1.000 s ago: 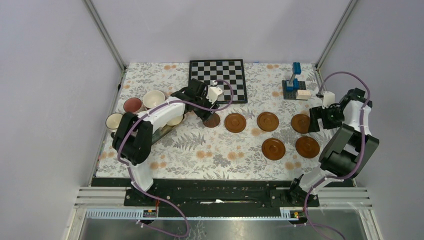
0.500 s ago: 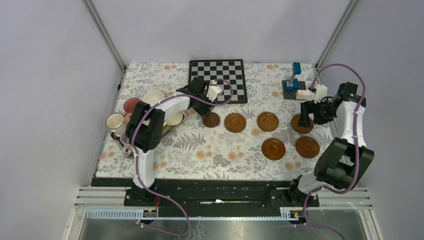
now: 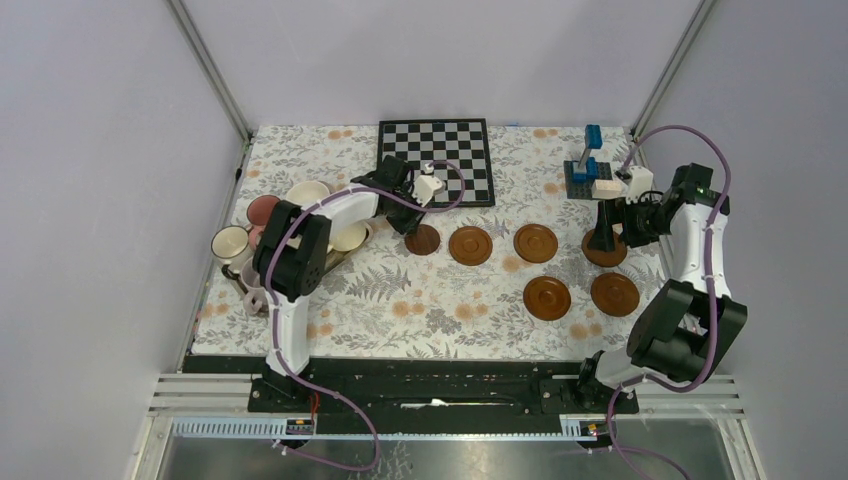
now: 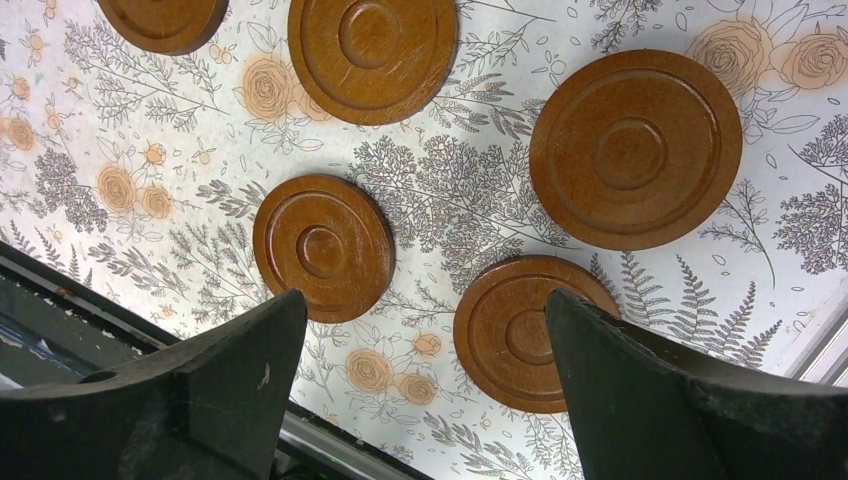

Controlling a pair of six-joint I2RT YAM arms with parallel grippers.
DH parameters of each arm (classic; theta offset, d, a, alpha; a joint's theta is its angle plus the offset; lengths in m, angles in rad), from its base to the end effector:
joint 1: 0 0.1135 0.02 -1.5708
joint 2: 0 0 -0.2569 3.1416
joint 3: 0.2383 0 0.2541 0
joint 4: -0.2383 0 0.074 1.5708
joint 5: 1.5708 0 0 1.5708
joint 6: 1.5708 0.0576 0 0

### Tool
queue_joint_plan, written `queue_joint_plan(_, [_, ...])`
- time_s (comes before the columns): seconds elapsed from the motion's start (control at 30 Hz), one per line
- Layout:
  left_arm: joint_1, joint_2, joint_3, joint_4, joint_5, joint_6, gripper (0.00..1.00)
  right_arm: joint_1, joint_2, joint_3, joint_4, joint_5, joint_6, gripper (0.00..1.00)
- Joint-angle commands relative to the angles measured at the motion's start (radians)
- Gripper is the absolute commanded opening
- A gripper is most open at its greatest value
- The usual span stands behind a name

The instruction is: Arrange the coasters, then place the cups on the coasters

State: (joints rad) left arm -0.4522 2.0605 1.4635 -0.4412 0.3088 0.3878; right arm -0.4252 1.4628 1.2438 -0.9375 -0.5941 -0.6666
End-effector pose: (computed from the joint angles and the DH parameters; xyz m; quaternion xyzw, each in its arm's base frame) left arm 0.3919 -0.2098 0.1400 0.4257 0.8539 -0.1567 0.2551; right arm 0.2824 -0.0925 0.2624 -0.1724 0.9217 0.1427 0.3168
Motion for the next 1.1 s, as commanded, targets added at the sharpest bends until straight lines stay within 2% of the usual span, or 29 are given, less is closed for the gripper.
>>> queue_joint_plan(0.0, [0.008,-0.050,-0.077,-0.047,0.040,0.054,0.21,0.008,-0.047,-0.018,0.003,-0.035,0.019,0.96])
queue_joint_plan(0.37, [-0.029,-0.193,-0.272,-0.047,0.046,0.063,0.17,0.008,-0.064,-0.081,0.037,-0.060,0.032,0.97])
queue_joint_plan(0.67, [-0.221,-0.251,-0.364,-0.007,-0.028,0.041,0.17,0.008,-0.071,-0.106,0.072,-0.064,0.050,0.97])
queue_joint_plan(0.87, [-0.352,-0.197,-0.326,0.014,-0.061,-0.008,0.17,0.008,-0.073,-0.115,0.089,-0.062,0.055,0.97])
queue_joint_plan(1.07, [-0.418,-0.132,-0.239,0.019,-0.063,-0.051,0.17,0.008,-0.085,-0.130,0.127,-0.065,0.080,0.97])
